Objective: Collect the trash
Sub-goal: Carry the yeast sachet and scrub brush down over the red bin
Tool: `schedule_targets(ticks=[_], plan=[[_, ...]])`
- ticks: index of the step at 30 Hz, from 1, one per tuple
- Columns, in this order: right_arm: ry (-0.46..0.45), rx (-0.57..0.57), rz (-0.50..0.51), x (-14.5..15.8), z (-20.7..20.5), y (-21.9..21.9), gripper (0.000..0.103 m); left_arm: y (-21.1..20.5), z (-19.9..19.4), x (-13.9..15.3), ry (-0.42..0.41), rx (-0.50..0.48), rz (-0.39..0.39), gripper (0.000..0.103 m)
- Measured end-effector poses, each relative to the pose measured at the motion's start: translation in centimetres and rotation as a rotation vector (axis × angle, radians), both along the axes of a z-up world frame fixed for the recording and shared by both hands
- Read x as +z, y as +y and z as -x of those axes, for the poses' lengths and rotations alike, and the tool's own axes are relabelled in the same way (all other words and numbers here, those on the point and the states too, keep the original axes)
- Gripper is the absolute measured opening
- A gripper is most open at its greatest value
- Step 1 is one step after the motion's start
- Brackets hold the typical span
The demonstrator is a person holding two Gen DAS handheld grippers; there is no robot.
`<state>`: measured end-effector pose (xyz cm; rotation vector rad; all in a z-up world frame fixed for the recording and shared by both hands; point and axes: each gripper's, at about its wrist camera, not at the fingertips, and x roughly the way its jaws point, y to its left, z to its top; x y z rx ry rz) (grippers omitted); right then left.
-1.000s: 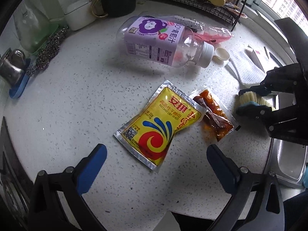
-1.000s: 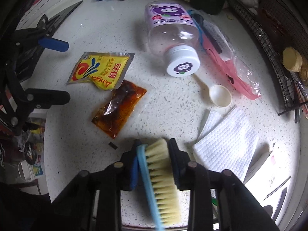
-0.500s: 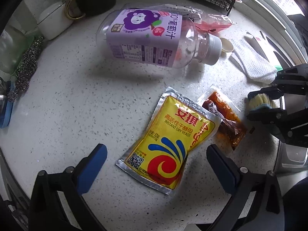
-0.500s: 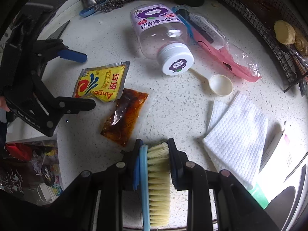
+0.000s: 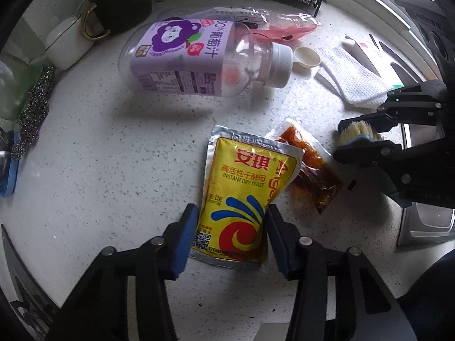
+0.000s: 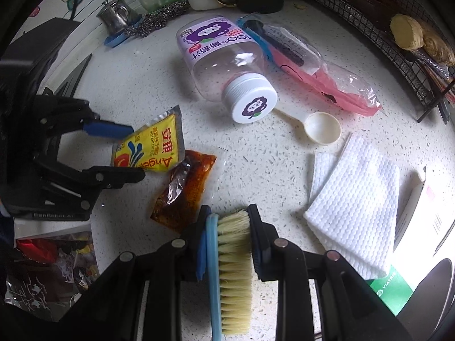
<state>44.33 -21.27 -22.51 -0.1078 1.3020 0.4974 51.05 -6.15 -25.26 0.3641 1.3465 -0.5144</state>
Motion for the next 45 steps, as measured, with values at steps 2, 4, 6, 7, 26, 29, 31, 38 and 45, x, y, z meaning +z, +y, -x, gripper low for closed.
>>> schedule_targets(ticks=[2,4,6,7,26,29,31,38,45], plan=[[0.008,-0.011,-0.007,0.0,-0.1,-0.2,0.023,-0.4,0.7,0.0,0.003,0.023,0.007,0.043],[0.014,-0.023,-0.014,0.2,0.5,0.1,0.023,-0.5,1.8,0.2,0.007,0.046,0.017,0.042],[0.013,-0.028,-0.020,0.5,0.7,-0.1,0.023,-0.2,3.7,0.6,0.008,0.065,0.029,0.042],[0.009,-0.029,-0.023,0.8,0.9,-0.2,0.023,-0.4,4.7,1.1,0.008,0.078,0.037,0.042],[-0.178,0.014,-0.127,10.8,9.1,-2.6,0.023,0.9,16.5,12.1,-0.158,0.358,0.038,0.042],[-0.203,0.039,-0.133,11.7,11.5,-1.8,0.023,1.0,18.9,13.2,-0.173,0.384,0.052,0.042],[-0.212,0.047,-0.139,12.2,13.0,-0.9,0.023,1.4,20.7,14.0,-0.185,0.403,0.072,0.042],[-0.262,0.052,-0.136,13.8,19.0,1.7,0.023,3.5,27.3,16.0,-0.237,0.435,0.084,0.042],[-0.287,0.033,-0.140,14.5,26.2,3.6,0.023,5.5,34.8,17.3,-0.273,0.475,0.079,0.042]])
